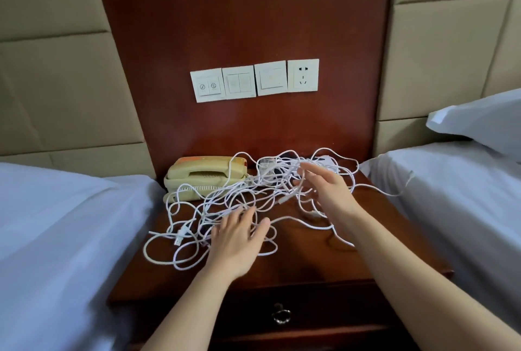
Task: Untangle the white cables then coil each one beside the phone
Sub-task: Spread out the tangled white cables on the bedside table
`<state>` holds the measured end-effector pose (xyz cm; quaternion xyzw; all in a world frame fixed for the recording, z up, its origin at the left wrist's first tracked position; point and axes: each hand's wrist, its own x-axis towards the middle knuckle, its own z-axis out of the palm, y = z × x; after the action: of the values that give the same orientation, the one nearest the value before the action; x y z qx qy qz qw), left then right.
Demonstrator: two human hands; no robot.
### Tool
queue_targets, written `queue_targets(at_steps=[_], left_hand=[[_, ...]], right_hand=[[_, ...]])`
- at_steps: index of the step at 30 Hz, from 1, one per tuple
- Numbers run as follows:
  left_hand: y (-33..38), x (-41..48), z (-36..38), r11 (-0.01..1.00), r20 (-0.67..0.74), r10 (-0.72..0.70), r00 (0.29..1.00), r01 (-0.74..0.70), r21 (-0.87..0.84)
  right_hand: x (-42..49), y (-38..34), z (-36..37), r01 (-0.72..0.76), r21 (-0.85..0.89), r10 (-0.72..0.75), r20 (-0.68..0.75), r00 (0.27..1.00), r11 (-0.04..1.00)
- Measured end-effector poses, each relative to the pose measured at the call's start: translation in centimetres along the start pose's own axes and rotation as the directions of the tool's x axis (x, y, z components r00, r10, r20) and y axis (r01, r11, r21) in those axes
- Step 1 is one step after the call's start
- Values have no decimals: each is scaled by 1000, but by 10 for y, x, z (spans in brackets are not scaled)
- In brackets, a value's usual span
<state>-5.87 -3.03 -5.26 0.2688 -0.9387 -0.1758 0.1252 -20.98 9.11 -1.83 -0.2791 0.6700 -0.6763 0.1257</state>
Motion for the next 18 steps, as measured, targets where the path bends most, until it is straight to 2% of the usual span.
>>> queue_targets(at_steps=[3,5,9,12,15,18], left_hand=[[12,-5,-11,996,-188,-67,980,56,-63],[18,-3,-15,995,-250,-76,965,57,-84],[26,0,-17,985,-282,51,958,-96,-146],[35,-4,-14,944,-198,129,972,-181,-274],[45,-3,-17,811,-157,104,982,-175,-558],[54,-6,-31,544,-144,44,989,-145,-826]], right_hand=[[-5,-4,3,10,-34,-9,35,999,999],[-10,-4,5,3,-48,0,63,998,999],[-22,-12,10,94,-126,-77,129,989,988],[-28,-19,14,240,-141,-210,200,957,961],[-30,-14,15,312,-181,-263,250,932,933],[-26,-1,13,279,-218,-209,296,932,935]])
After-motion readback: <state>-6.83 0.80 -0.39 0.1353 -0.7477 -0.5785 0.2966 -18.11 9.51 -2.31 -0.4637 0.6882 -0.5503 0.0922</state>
